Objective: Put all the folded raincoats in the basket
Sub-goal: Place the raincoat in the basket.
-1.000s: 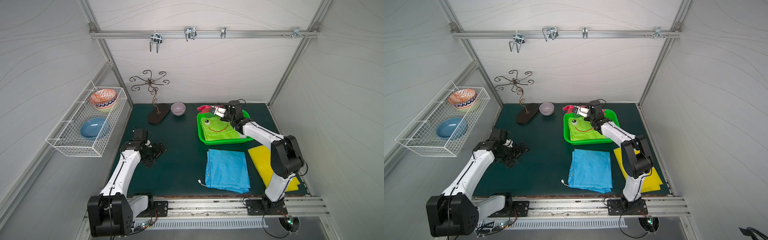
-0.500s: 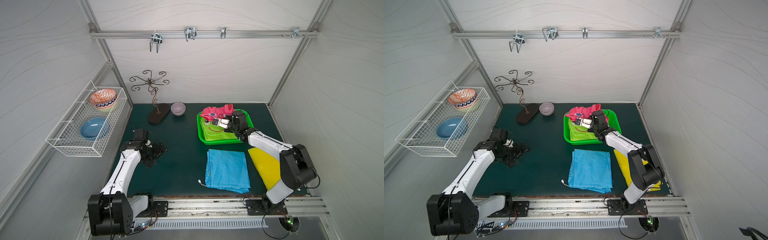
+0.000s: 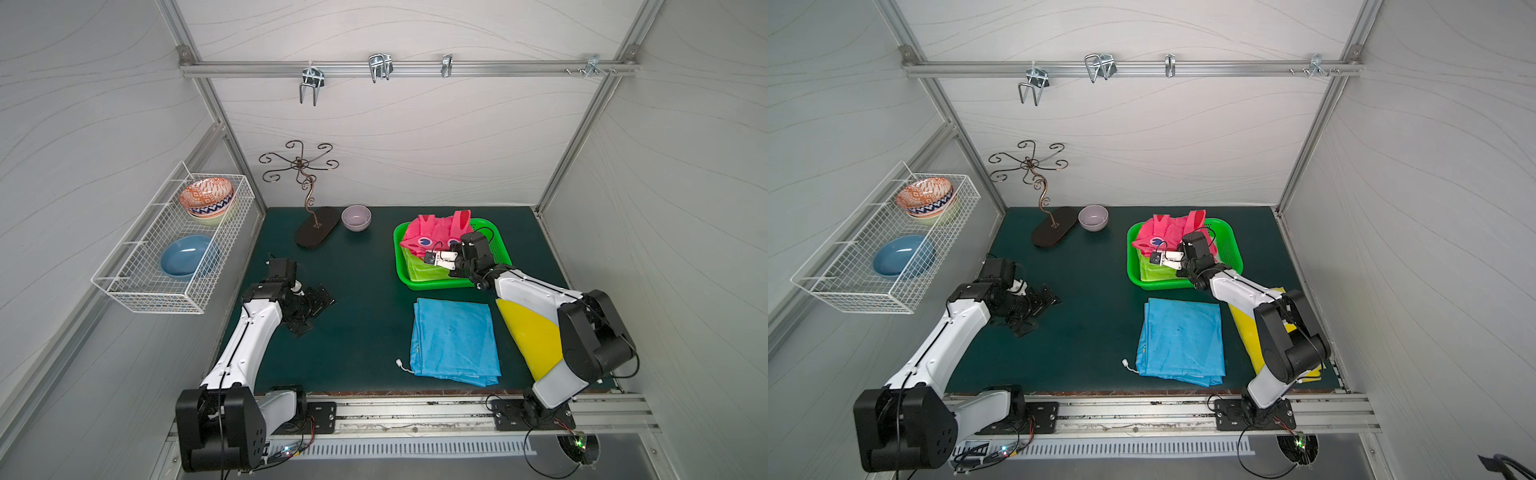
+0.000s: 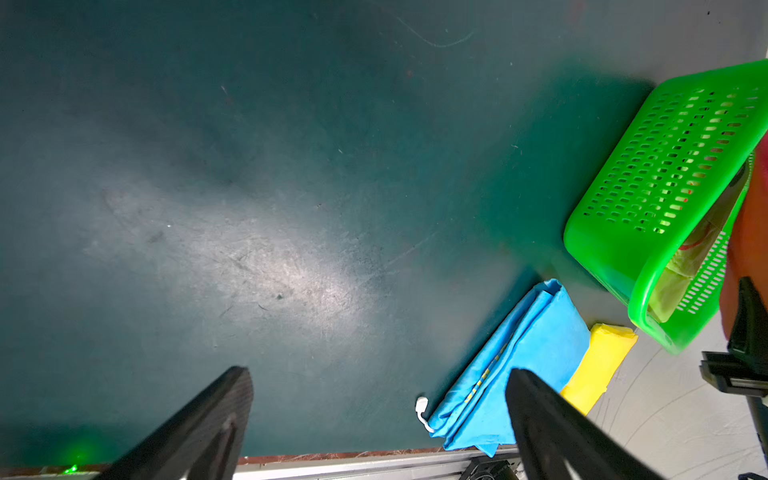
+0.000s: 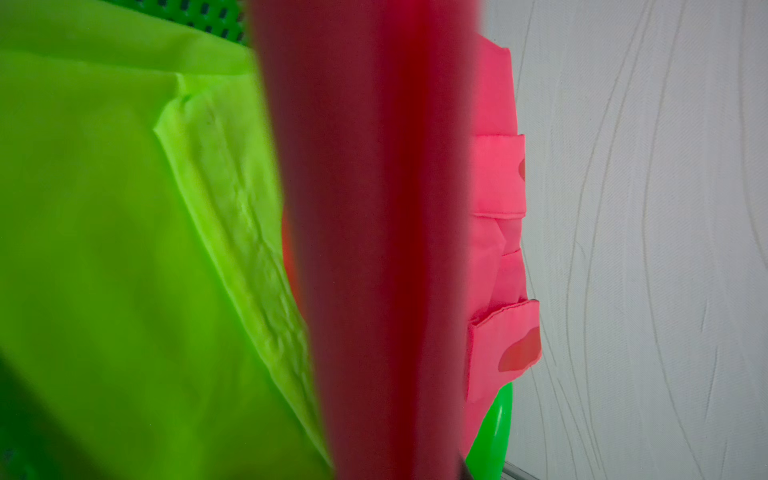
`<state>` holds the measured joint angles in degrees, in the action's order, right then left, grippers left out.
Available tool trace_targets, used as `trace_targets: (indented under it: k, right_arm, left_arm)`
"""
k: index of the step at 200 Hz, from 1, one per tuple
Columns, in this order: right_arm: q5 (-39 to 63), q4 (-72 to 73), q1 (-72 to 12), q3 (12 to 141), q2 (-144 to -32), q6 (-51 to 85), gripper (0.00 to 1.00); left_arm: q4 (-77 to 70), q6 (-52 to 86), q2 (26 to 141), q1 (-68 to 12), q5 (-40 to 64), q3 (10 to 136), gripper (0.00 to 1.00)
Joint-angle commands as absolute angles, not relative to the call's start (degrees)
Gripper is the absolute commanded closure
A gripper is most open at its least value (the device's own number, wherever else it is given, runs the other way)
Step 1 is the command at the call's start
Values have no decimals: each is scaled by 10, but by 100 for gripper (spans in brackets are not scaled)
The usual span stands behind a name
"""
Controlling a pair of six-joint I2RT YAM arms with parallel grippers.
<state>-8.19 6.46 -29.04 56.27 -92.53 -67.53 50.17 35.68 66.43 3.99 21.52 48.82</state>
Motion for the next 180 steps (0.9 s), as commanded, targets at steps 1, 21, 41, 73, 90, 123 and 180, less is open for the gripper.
trace_targets:
  k: [1, 21, 41, 73, 90, 123, 180]
  right_arm:
    - [-60, 15, -300, 566, -923, -672, 96]
    - [-62, -11, -300, 571, -924, -674, 87]
    - [-66, -24, -300, 570, -922, -674, 68]
    - [-60, -65, -300, 596, -918, -664, 54]
    - [-52, -85, -300, 606, -901, -663, 52]
    - [-8, -219, -300, 670, -863, -663, 1]
    - [129, -396, -304, 798, -828, -544, 1]
  left_arm:
    - [492, 351, 659, 42, 221, 490, 0]
    - [492, 349, 660, 42, 224, 490, 0]
    - [489, 349, 660, 42, 225, 488, 0]
    - [487, 349, 660, 42, 228, 485, 0]
    - [489, 346, 659, 41, 228, 485, 0]
    - [490, 344, 660, 41, 227, 487, 0]
    - [492, 338, 667, 41, 226, 490, 0]
